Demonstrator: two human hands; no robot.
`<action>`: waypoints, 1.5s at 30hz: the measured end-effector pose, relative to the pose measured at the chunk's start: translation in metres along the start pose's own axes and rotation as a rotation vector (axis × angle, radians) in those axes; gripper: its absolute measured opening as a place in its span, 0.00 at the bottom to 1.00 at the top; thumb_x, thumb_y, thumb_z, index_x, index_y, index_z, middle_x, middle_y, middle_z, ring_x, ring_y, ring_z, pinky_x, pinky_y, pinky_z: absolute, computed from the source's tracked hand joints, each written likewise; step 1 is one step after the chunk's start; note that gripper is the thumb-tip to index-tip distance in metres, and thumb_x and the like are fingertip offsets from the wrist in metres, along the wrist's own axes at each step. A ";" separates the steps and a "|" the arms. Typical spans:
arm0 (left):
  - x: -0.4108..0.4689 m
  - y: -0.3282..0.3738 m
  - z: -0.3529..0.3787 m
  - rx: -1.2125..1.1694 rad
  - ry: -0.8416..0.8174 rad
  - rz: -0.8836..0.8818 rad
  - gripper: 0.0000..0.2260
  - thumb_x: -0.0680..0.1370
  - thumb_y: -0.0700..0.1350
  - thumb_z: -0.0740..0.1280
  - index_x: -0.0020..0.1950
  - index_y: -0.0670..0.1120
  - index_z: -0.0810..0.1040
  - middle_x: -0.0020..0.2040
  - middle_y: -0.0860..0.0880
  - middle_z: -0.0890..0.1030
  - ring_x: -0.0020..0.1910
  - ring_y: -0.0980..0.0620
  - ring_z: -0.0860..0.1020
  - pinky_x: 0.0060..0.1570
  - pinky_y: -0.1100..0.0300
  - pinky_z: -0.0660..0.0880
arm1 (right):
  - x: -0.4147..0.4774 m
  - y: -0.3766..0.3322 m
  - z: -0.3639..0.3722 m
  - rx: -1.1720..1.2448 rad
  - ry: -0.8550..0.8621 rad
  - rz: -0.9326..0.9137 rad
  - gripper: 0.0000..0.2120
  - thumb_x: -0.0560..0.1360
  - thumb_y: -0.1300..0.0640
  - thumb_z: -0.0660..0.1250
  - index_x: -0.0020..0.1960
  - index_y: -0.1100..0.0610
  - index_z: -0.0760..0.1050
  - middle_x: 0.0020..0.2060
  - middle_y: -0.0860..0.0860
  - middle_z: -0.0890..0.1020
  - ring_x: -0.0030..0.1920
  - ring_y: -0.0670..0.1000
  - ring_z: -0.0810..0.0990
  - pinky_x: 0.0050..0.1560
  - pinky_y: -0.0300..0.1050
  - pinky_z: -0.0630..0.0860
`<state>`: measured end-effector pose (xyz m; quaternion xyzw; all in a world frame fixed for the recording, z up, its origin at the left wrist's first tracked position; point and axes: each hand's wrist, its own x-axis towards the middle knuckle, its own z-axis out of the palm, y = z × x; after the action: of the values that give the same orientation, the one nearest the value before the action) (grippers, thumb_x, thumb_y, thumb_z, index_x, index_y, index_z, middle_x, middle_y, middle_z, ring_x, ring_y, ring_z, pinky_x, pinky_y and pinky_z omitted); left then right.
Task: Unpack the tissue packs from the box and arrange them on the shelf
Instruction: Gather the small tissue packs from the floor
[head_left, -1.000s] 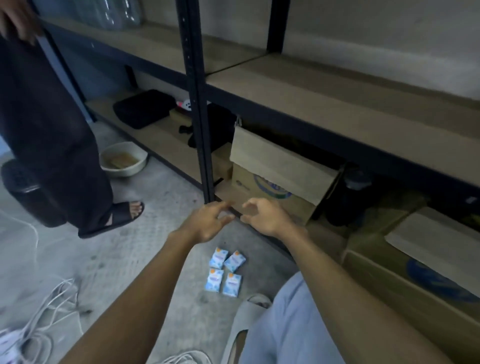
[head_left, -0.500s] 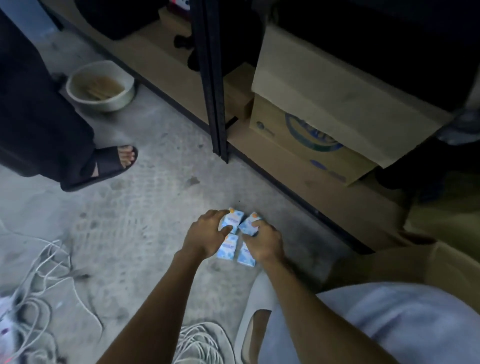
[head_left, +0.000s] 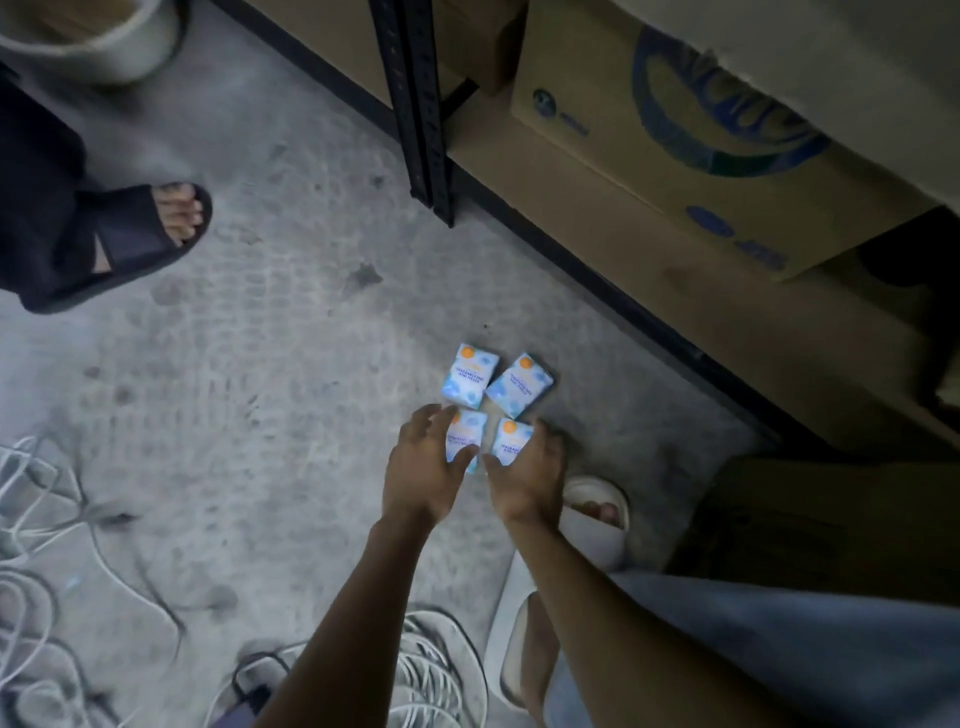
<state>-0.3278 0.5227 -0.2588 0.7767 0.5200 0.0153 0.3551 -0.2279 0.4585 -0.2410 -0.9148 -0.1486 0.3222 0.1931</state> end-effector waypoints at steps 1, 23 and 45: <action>-0.001 0.000 0.005 0.007 0.011 0.002 0.24 0.76 0.51 0.69 0.70 0.46 0.70 0.70 0.46 0.69 0.66 0.45 0.69 0.58 0.49 0.73 | 0.002 0.002 0.003 -0.016 0.016 0.006 0.30 0.69 0.52 0.74 0.66 0.57 0.67 0.62 0.57 0.70 0.63 0.59 0.70 0.59 0.51 0.72; -0.013 0.001 0.022 -0.021 0.162 0.037 0.25 0.71 0.43 0.73 0.67 0.42 0.74 0.65 0.43 0.75 0.61 0.42 0.74 0.60 0.53 0.70 | 0.001 0.013 0.000 -0.039 0.049 -0.045 0.31 0.67 0.55 0.76 0.67 0.57 0.68 0.62 0.57 0.74 0.62 0.57 0.72 0.59 0.45 0.69; -0.052 0.099 -0.115 -0.132 0.369 0.209 0.22 0.71 0.48 0.71 0.65 0.47 0.76 0.64 0.51 0.77 0.61 0.50 0.75 0.60 0.63 0.66 | -0.069 -0.075 -0.156 0.251 0.071 -0.320 0.23 0.63 0.61 0.75 0.56 0.54 0.74 0.51 0.54 0.75 0.51 0.53 0.77 0.48 0.45 0.77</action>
<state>-0.3180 0.5206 -0.0987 0.7853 0.4908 0.2280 0.3007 -0.1897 0.4573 -0.0589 -0.8591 -0.2435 0.2709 0.3595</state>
